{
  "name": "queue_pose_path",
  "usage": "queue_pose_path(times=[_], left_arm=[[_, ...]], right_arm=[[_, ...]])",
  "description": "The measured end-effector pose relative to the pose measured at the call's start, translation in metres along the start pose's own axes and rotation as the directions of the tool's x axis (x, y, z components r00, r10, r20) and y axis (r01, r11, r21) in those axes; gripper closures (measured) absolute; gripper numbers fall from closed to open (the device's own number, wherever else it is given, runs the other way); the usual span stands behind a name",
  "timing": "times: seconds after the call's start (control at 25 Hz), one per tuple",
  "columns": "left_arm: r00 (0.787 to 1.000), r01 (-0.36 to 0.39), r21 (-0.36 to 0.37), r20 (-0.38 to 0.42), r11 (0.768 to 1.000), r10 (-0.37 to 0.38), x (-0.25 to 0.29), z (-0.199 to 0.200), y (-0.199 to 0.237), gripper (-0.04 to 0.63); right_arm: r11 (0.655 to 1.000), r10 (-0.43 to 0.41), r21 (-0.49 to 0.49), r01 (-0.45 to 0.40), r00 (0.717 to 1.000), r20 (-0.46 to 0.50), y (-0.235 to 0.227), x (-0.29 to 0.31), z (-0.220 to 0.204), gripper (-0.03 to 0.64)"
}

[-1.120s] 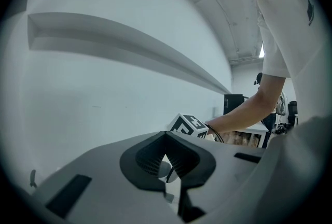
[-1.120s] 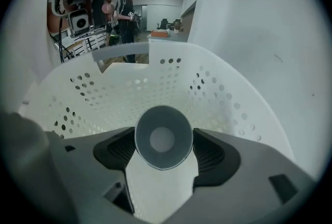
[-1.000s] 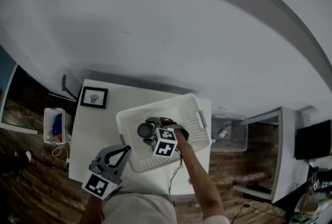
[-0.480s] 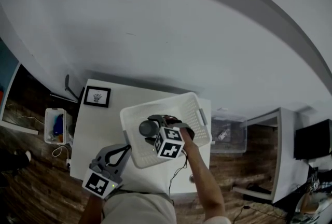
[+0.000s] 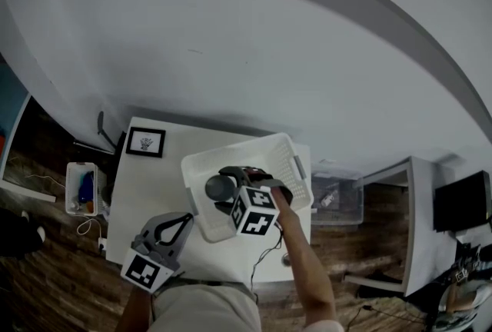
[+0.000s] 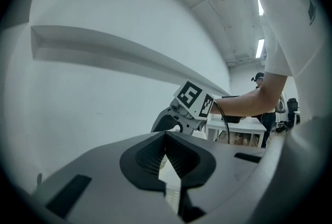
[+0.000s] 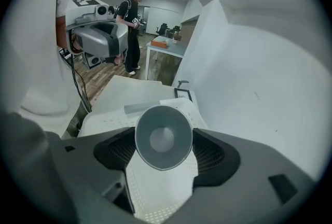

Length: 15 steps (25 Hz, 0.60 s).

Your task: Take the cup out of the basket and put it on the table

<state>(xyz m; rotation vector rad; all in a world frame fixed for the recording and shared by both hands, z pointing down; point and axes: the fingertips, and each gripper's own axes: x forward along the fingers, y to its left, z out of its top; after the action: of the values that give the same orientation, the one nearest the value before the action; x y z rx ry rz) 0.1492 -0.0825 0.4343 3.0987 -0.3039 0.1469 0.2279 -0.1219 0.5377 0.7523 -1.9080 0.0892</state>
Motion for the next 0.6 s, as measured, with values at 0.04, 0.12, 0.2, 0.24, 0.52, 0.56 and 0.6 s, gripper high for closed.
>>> queue_pose_path(times=[0.04,0.12,0.2,0.24,0.52,0.56,0.6], left_arm=[[1.000,-0.002,-0.002,0.000,1.000,0.002,-0.002,0.000,0.000,0.595],[1.000,-0.011,-0.012,0.003,1.000,0.011,-0.008,0.000,0.001,0.595],[1.000,-0.021,-0.014,0.005,1.000,0.021,-0.013,0.000,0.003,0.595],[1.000,-0.025,-0.012,0.007,1.000,0.026,-0.016,0.000,0.004,0.595],[0.998,-0.066,-0.010,0.011,0.998,0.066,-0.037,-0.002,0.014,0.595],[0.997,-0.072,-0.010,0.011,0.997,0.073,-0.040,-0.003,0.016,0.595],[0.997,-0.080,-0.012,0.010,0.997,0.080,-0.043,-0.004,0.017,0.595]], right_arm=[[1.000,-0.002,-0.005,0.002,1.000,0.001,0.001,-0.002,0.003,0.272],[1.000,-0.007,-0.018,0.007,1.000,0.005,0.003,-0.007,0.010,0.272],[1.000,-0.013,-0.028,0.013,1.000,0.008,0.004,-0.012,0.016,0.272],[0.999,-0.015,-0.033,0.015,1.000,0.009,0.005,-0.013,0.020,0.272],[0.997,-0.012,-0.079,0.014,1.000,0.025,0.010,-0.016,0.048,0.272],[0.996,-0.011,-0.086,0.013,1.000,0.026,0.011,-0.017,0.051,0.272],[0.996,-0.010,-0.091,0.013,1.000,0.028,0.012,-0.017,0.053,0.272]])
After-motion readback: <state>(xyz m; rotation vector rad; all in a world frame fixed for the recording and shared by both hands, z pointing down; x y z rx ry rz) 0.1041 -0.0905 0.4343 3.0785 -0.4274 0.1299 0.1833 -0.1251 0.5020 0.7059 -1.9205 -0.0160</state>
